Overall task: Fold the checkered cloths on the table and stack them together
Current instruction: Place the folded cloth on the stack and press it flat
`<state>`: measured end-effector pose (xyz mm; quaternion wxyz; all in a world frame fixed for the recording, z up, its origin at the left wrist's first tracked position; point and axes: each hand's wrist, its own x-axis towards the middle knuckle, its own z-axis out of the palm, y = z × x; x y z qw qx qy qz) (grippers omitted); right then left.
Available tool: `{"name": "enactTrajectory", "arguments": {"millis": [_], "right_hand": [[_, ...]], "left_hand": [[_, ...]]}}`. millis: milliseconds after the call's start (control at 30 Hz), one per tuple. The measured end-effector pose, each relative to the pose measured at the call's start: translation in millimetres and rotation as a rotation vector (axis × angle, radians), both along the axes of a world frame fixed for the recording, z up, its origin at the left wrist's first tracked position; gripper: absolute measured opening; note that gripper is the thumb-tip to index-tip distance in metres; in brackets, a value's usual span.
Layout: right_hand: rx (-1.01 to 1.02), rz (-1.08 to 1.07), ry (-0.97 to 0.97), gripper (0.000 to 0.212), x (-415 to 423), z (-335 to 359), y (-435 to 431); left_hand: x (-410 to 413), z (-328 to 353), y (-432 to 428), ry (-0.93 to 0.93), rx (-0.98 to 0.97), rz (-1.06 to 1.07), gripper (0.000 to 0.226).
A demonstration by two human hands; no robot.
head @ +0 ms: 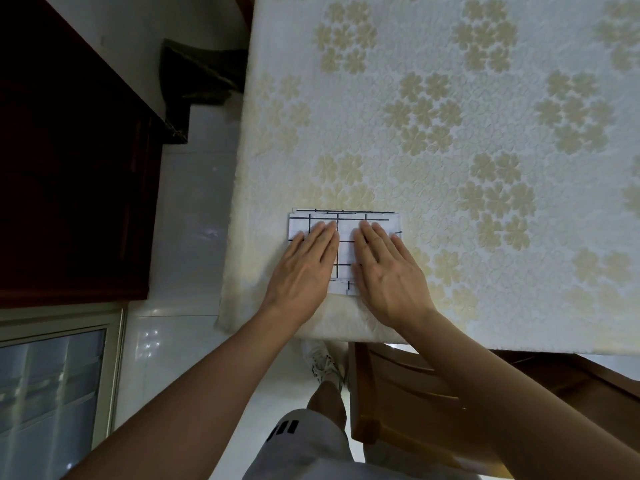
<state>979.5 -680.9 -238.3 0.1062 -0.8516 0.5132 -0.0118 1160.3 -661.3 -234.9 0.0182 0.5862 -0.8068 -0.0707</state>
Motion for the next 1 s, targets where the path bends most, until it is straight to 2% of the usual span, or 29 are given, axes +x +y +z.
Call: {"name": "enactTrajectory", "arguments": {"millis": [1000], "right_hand": [[0.095,-0.037,-0.031,0.056,-3.1,0.2,3.3]], "left_hand": [[-5.1,11.3,4.2,-0.006,0.13,0.088,0.062]]}}
